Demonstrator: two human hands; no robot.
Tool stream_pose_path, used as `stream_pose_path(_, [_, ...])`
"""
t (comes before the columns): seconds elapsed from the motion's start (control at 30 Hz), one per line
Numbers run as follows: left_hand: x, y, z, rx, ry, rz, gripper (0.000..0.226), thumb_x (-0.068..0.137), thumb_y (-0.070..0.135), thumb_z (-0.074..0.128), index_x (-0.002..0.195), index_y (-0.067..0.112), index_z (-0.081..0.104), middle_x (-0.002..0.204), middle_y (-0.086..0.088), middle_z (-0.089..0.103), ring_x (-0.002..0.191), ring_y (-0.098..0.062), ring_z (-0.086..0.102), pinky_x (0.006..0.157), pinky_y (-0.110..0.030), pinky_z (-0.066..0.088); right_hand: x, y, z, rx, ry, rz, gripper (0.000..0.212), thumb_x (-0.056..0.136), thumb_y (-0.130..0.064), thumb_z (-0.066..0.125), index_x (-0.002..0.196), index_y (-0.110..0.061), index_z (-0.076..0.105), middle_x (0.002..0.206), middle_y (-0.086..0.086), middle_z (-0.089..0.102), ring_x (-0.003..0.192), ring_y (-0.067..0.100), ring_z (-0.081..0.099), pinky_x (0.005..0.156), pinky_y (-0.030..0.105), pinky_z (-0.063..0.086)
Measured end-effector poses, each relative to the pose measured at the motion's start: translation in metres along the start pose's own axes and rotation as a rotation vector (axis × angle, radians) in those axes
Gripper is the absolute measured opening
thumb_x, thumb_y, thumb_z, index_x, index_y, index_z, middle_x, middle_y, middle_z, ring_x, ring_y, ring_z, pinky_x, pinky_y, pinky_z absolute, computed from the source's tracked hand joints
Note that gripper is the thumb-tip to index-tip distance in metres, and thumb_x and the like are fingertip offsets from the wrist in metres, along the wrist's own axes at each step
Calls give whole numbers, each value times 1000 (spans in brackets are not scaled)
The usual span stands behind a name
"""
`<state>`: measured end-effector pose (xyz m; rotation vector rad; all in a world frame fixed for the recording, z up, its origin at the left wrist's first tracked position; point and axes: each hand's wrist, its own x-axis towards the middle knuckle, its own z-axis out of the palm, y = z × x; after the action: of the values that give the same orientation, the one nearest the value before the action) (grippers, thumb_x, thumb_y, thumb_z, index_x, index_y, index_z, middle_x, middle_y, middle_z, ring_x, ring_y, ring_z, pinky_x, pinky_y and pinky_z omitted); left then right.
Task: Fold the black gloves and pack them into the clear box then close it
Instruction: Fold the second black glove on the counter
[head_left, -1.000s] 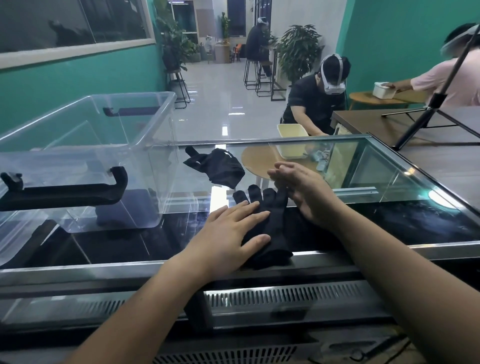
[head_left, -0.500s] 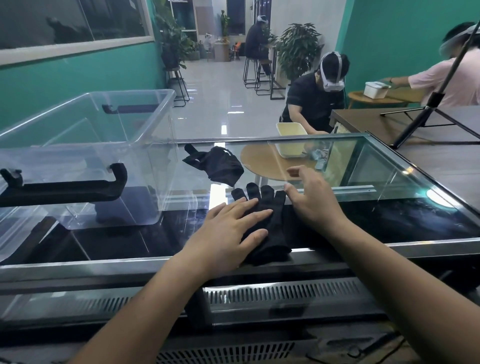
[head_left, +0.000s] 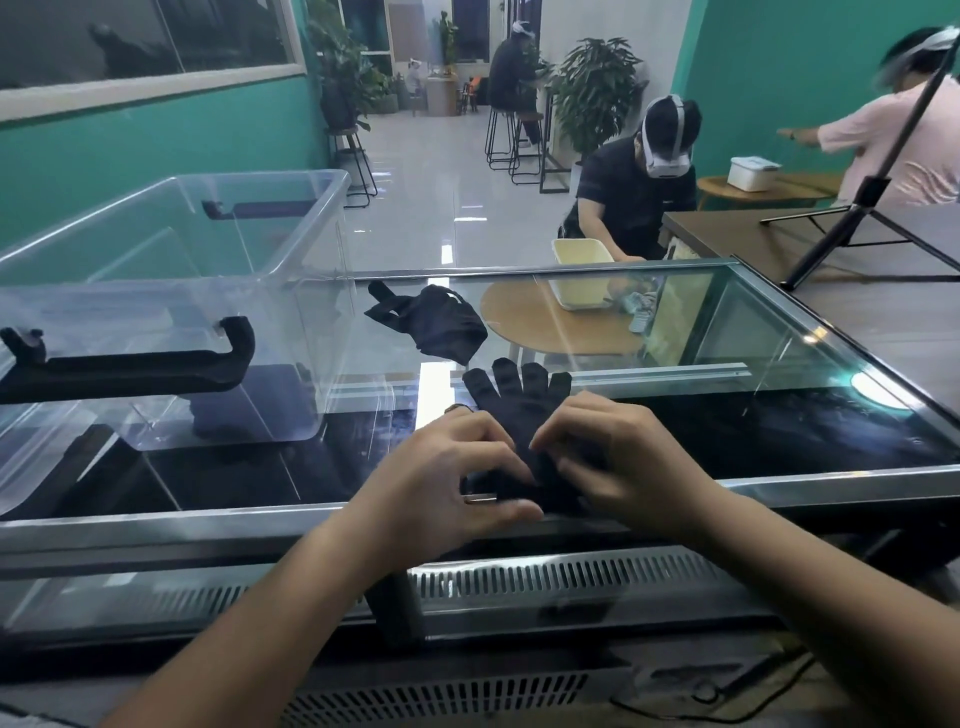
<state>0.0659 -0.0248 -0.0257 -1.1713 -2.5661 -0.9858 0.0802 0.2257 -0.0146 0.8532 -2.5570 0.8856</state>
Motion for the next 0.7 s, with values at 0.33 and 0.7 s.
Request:
stream_pose_path(0.33, [2, -4, 0, -72, 11, -77, 12, 84, 30, 89, 95, 31, 83, 97, 13, 70, 89, -14, 70, 76, -25, 55, -3, -5, 7, -120, -132, -84, 27, 93, -48, 76, 106, -26, 67, 105, -12, 54, 97, 14, 51, 83, 29, 47])
stream_pose_path(0.7, [6, 5, -4, -168, 109, -254, 23, 91, 30, 86, 109, 33, 73, 89, 11, 76, 68, 4, 61, 70, -10, 41, 2, 5, 11, -28, 61, 8, 15, 95, -27, 79, 110, -26, 76, 93, -14, 73, 79, -3, 62, 72, 18, 49])
